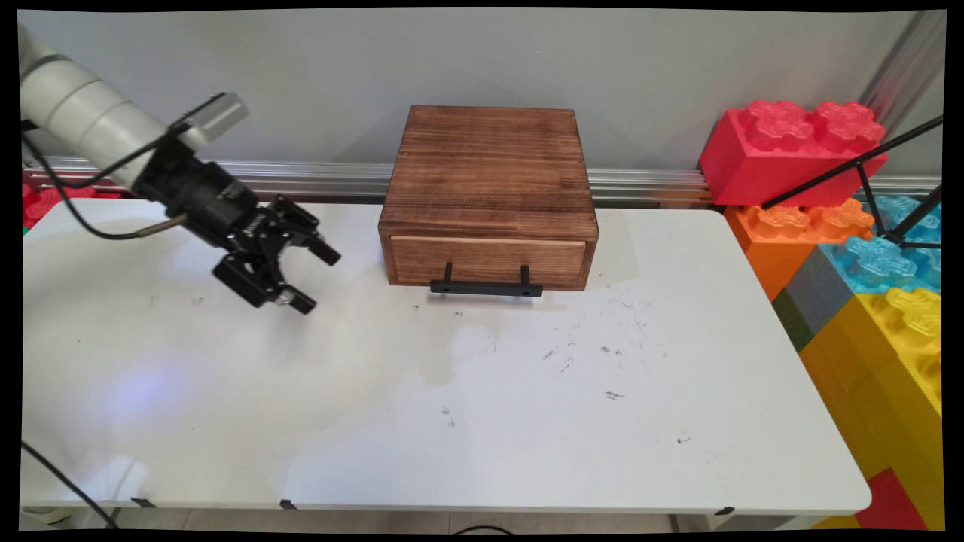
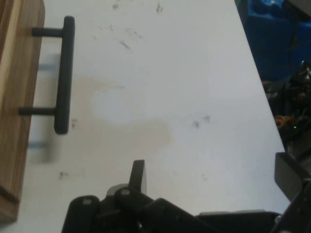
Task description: Open the drawer
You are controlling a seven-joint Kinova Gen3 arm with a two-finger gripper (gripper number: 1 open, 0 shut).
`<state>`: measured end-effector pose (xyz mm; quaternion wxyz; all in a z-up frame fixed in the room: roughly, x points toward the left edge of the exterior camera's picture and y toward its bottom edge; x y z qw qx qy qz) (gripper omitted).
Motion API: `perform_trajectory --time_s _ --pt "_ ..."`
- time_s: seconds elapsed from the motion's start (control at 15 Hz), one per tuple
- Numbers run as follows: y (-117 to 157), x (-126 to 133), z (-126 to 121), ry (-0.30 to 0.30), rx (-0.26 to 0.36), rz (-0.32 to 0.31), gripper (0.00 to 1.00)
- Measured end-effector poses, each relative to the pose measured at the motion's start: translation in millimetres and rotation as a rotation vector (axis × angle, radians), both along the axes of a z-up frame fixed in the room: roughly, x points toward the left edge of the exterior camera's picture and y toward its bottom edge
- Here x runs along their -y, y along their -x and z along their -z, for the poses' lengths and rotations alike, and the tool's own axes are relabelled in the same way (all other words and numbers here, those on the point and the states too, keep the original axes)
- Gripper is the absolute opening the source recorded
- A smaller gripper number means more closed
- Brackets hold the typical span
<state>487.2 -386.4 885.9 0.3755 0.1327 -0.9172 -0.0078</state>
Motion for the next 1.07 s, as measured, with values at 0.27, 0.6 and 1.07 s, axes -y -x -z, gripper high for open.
perform_trajectory --time_s 0.27,0.6,1.07 --pt "35.5 11.6 -6.7 0.033 0.031 0.01 1.0" --pt "79.9 27.1 -17.7 0.083 0.1 0.002 1.0" --pt "139.7 47.6 -29.1 0.14 0.22 -0.021 1.0"
